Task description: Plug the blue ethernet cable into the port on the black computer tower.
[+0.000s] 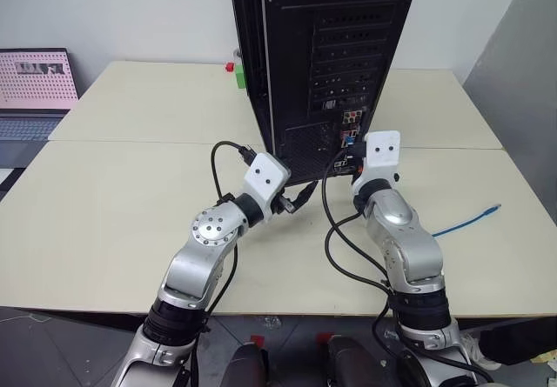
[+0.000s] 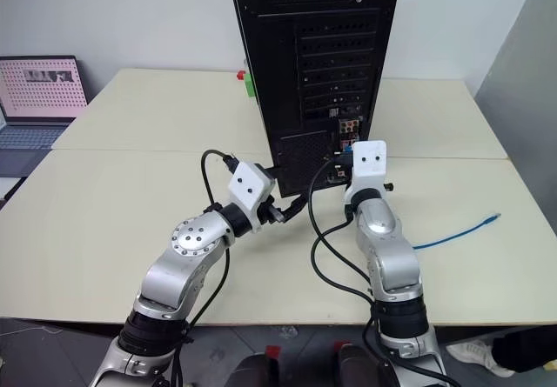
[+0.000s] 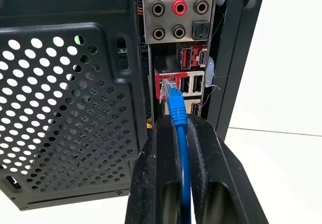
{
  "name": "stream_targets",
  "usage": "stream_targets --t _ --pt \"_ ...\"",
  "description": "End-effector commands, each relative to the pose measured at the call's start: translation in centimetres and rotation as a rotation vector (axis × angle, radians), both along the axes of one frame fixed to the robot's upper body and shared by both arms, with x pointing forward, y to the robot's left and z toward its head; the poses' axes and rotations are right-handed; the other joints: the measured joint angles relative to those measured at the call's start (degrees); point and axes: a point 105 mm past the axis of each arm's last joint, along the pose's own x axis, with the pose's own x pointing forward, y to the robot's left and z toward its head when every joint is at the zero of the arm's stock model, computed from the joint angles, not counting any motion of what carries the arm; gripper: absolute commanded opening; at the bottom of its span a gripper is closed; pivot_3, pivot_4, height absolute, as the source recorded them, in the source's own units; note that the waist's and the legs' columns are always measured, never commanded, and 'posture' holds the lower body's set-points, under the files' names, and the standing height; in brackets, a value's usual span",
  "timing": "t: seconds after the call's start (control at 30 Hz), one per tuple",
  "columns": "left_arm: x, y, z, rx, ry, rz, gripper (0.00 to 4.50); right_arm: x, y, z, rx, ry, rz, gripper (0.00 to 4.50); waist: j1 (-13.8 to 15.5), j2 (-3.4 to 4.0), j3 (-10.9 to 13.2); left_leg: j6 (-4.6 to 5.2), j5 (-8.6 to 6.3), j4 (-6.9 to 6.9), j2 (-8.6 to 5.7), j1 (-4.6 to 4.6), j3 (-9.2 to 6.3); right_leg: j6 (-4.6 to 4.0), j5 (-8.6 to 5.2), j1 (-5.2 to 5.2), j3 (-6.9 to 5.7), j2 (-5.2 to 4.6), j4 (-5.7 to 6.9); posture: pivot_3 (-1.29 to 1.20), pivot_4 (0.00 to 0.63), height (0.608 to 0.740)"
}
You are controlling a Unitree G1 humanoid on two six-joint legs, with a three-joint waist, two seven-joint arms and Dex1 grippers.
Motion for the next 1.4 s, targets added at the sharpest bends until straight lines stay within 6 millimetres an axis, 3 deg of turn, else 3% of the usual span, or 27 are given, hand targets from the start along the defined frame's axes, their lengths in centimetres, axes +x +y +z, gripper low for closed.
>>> stream_targets --t 0.03,0.47,0.83,0.9,1.13,1.4 --pt "-0.3 -0.1 1.2 -0.016 -0.057 -0.009 3.86 -0.1 0.3 2.0 0.005 -0.07 0.0 0.0 0.0 0.0 0.0 0.0 0.0 0.0 0.0 0.0 0.0 0.0 0.0 0.0 0.0 0.0 0.0 0.0 0.15 0.74" --pt "-0.4 -0.2 1.2 -0.02 -0.057 -0.01 3.86 0.3 2.7 2.9 0.005 -0.093 0.063 0.0 -0.3 0.01 0.0 0.0 0.0 -0.01 0.01 0.01 0.04 0.0 0.0 -0.03 0.02 0.01 0.01 0.0 0.15 0.74" --pt "-0.3 0.0 1.2 -0.02 -0.059 0.003 3.86 0.6 2.4 2.2 -0.008 -0.066 0.104 0.0 -1.14 0.01 0.0 0.0 0.0 -0.01 0.04 0.03 0.05 0.0 0.0 -0.03 0.04 0.05 0.03 0.0 0.15 0.74" --pt "-0.2 0.3 1.2 -0.019 -0.059 0.01 3.88 0.5 1.5 1.8 -0.026 -0.057 0.107 0.68 -1.14 0.01 0.0 0.0 0.0 -0.01 0.04 0.03 0.04 0.0 0.0 -0.03 0.03 0.05 0.04 0.0 0.15 0.74" --pt "0.2 1.4 1.5 -0.044 -0.043 0.031 3.88 -0.2 -0.7 2.1 -0.069 -0.041 0.154 2.11 -0.86 0.01 0.01 0.0 0.0 -0.01 0.02 -0.02 0.03 0.0 0.0 -0.03 0.02 0.0 0.0 0.0 0.15 0.74" --pt "0.2 5.1 1.6 0.032 -0.008 0.07 3.88 -4.1 -1.8 3.8 -0.137 -0.081 0.436 3.86 -0.71 0.01 0.02 0.01 -0.01 -0.02 -0.02 -0.03 0.0 0.02 -0.01 -0.02 -0.01 0.0 -0.02 0.0 0.15 0.74"
